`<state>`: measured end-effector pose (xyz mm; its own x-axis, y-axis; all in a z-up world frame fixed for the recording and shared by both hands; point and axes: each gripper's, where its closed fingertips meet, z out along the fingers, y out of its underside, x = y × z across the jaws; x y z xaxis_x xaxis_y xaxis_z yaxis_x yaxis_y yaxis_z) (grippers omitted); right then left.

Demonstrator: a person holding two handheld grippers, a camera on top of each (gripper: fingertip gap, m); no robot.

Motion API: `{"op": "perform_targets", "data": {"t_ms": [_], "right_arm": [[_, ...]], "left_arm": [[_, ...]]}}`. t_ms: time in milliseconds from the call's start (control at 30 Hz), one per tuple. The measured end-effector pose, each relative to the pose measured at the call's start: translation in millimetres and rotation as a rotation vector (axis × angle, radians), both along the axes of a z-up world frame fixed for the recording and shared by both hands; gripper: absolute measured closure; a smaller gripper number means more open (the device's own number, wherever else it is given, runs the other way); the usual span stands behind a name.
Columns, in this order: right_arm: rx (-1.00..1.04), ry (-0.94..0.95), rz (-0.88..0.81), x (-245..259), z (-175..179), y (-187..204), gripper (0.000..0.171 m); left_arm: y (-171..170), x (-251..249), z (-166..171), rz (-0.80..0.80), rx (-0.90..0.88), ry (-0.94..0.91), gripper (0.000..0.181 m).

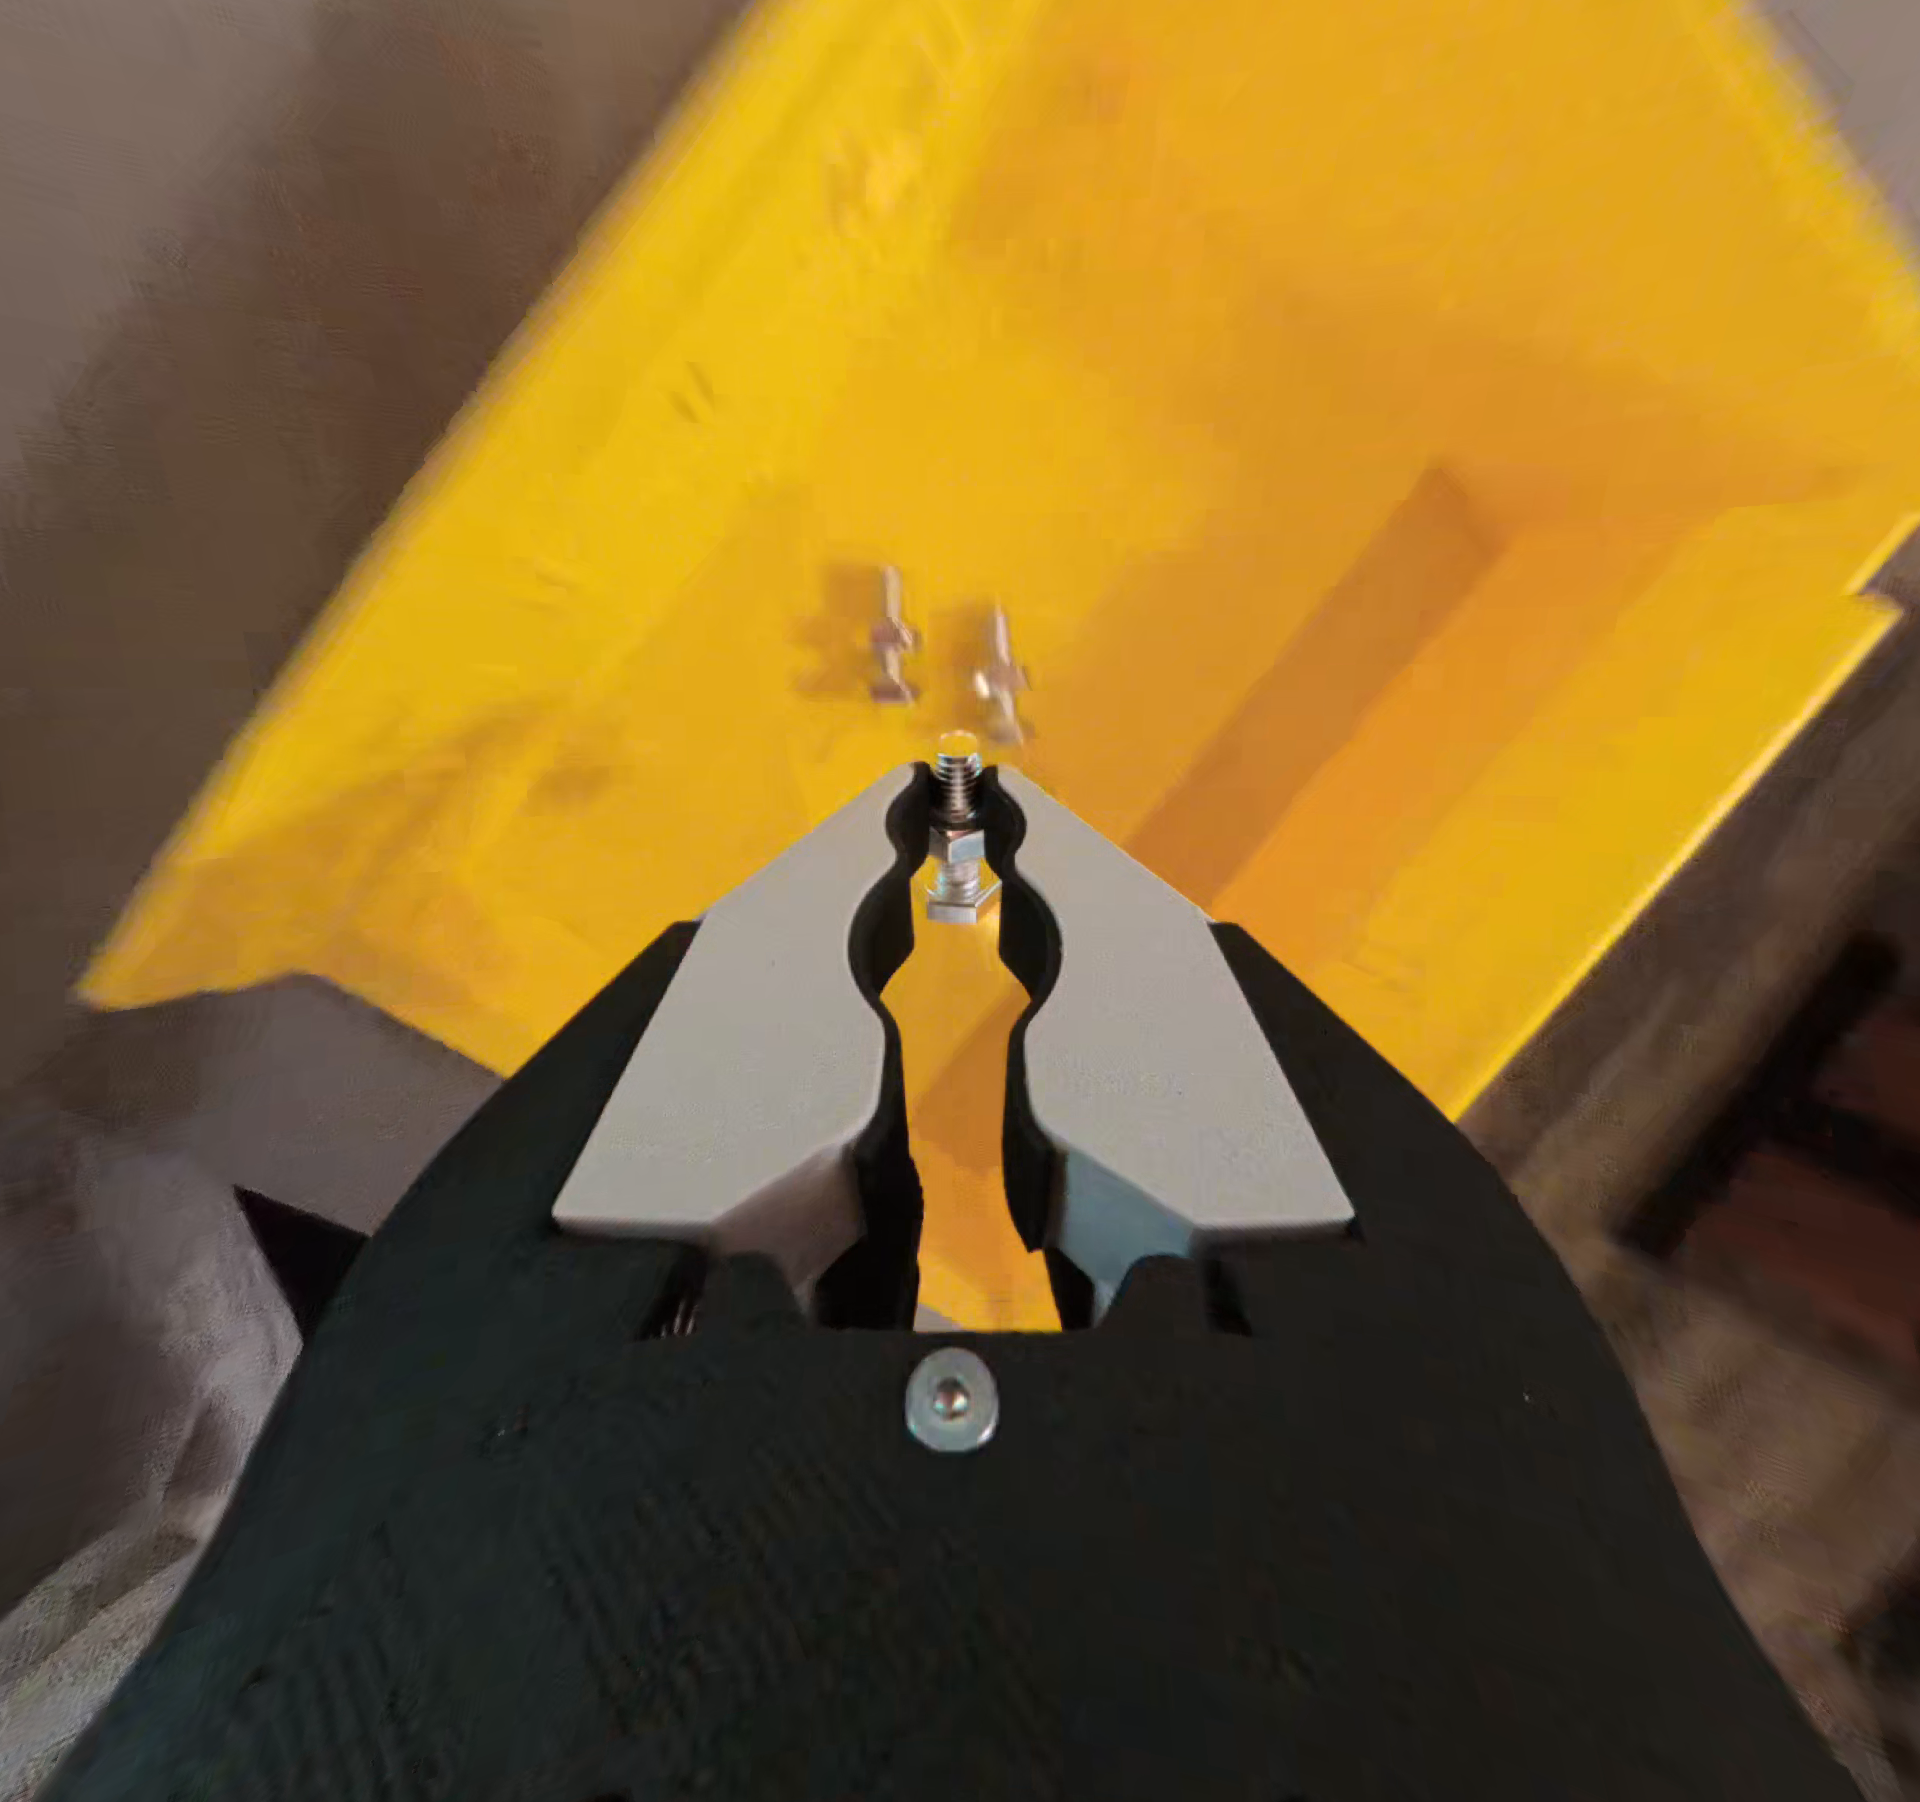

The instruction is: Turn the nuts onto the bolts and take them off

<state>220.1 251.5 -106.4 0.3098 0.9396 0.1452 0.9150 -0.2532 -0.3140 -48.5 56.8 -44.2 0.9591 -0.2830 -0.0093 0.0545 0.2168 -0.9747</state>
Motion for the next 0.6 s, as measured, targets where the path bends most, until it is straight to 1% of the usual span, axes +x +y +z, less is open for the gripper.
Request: {"op": "perform_targets", "data": {"t_ms": [33,133,267,333,367,400,433,500,567,600], "right_arm": [[-0.021,-0.049,-0.018,8,-13,9,0.163],[-0.083,-0.097,-0.042,13,-42,28,0.163],[-0.138,-0.132,-0.09,16,-62,42,0.163],[-0.142,-0.112,-0.113,13,-67,46,0.163],[-0.124,-0.091,-0.128,11,-66,49,0.162],[-0.092,-0.065,-0.148,10,-61,54,0.156],[-0.053,-0.025,-0.171,8,-51,57,0.145],[0.058,0.09,-0.203,-3,-19,60,0.125],[0.181,0.243,-0.203,-24,25,50,0.122],[0.234,0.344,-0.183,-41,48,39,0.125]], "left_arm": [[0,-1,0,0.004,-0.003,0.002,0.11],[-1,-1,-2,0.015,-0.009,0.009,0.112],[-2,-3,-5,0.022,-0.019,0.009,0.112],[-3,-2,-6,0.007,-0.022,0.007,0.107],[-2,-1,-7,0.0,-0.033,-0.005,0.099],[0,-3,-9,0.006,-0.046,-0.014,0.091],[3,-6,-11,0.013,-0.056,-0.014,0.087],[4,-9,-13,0.012,-0.062,-0.016,0.086],[5,-11,-14,0.026,-0.06,-0.018,0.086],[6,-15,-14,0.044,-0.059,-0.015,0.087]]}}
